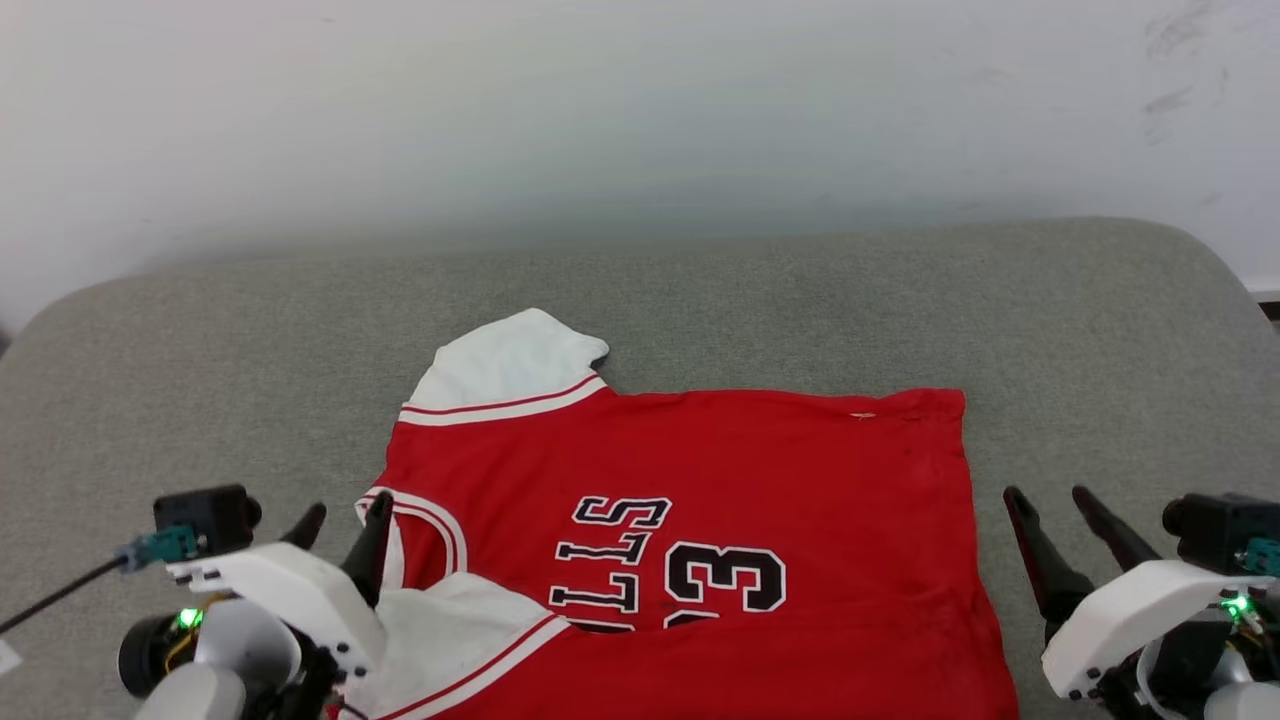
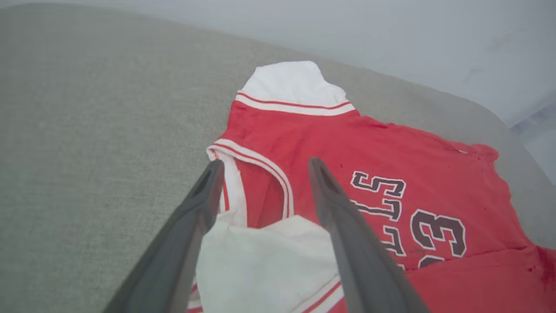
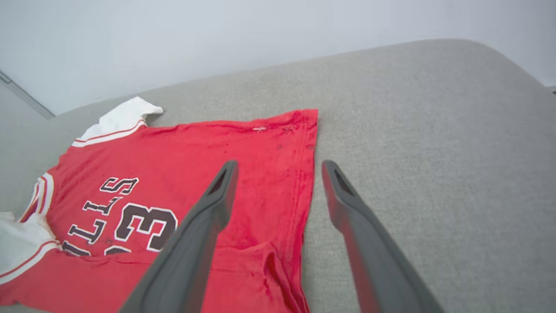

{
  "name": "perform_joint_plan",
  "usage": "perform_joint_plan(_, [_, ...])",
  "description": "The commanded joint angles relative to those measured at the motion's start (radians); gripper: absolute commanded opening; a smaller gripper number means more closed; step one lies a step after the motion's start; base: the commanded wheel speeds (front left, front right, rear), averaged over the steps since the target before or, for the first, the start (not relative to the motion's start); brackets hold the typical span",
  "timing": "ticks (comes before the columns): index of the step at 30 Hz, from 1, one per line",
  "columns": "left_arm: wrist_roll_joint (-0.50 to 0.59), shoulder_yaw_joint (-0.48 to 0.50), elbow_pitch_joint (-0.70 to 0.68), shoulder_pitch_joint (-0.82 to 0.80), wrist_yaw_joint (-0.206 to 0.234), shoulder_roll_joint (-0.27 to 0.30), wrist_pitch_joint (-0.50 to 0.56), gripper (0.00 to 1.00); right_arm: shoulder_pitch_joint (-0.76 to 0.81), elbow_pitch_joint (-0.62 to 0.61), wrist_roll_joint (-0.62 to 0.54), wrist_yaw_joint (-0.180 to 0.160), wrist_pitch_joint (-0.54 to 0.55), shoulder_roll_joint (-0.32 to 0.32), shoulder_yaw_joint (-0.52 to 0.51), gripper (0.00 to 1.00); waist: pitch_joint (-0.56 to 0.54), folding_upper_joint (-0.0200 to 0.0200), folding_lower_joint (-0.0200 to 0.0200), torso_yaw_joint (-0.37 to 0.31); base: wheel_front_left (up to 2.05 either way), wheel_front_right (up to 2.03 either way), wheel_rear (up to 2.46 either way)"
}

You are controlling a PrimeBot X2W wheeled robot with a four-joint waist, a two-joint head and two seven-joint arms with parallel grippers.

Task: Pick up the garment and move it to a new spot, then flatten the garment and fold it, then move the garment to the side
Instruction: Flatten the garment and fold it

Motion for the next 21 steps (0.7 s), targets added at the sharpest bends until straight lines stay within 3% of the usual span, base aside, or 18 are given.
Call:
perform_joint_plan(1, [0.012,0.004,-0.001,-0.048,-0.009,-0.003,-0.017,1.00,-0.020,-0.022,-0.018,0.000,-0.047,0.008,0.001,1.00,0.016,0.0000,0.0000,-0.018,0.00,0.00,0.00])
perform_joint_plan(6, [0.053,-0.001,0.029,-0.246,-0.046,0.017,-0.027,1.00,-0.072,-0.082,-0.065,0.000,-0.145,0.036,-0.003,1.00,0.109,0.0000,0.0000,-0.060,0.00,0.00,0.00])
perform_joint_plan(11, [0.060,-0.013,0.093,-0.458,-0.101,0.048,0.043,1.00,-0.136,-0.133,-0.097,0.000,-0.182,0.072,-0.004,1.00,0.229,0.0000,0.0000,-0.118,0.00,0.00,0.00])
perform_joint_plan(15, [0.050,-0.030,0.153,-0.636,-0.157,0.083,0.144,1.00,-0.171,-0.162,-0.115,0.000,-0.204,0.095,0.001,1.00,0.319,0.0000,0.0000,-0.163,0.00,0.00,0.00])
perform_joint_plan(21, [0.018,-0.070,0.254,-0.843,-0.224,0.163,0.395,1.00,-0.209,-0.180,-0.123,0.000,-0.240,0.116,0.029,1.00,0.417,0.0000,0.0000,-0.239,0.00,0.00,0.00])
